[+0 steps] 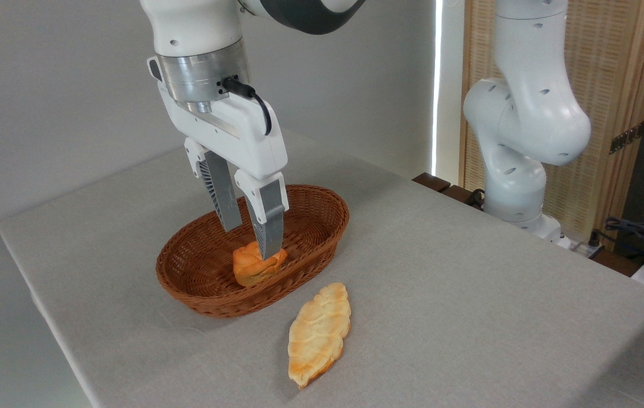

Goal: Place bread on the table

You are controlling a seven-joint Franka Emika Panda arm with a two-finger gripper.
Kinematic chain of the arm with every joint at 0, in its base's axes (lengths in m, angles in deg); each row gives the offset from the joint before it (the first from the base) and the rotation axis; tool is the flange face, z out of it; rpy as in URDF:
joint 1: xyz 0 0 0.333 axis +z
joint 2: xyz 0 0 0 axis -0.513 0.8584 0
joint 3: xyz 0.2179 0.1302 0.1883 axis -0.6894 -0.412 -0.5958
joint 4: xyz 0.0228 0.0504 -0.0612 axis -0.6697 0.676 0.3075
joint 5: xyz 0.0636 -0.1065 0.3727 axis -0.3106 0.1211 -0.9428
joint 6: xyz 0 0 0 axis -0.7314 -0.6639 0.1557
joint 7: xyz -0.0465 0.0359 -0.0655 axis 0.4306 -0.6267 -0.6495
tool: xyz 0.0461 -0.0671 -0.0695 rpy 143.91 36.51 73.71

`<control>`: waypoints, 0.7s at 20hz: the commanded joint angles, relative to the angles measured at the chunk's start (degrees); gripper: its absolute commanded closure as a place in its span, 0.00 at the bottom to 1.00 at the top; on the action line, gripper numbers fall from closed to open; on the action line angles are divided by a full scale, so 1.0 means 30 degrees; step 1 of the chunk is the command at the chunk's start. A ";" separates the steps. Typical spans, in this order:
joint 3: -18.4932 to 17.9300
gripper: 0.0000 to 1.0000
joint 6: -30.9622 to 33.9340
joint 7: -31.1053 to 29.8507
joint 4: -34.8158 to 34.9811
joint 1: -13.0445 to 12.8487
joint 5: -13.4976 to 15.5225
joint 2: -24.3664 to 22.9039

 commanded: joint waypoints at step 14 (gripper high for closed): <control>0.0017 0.00 0.0718 -0.0246 -0.0181 -0.0010 0.0068 -0.0141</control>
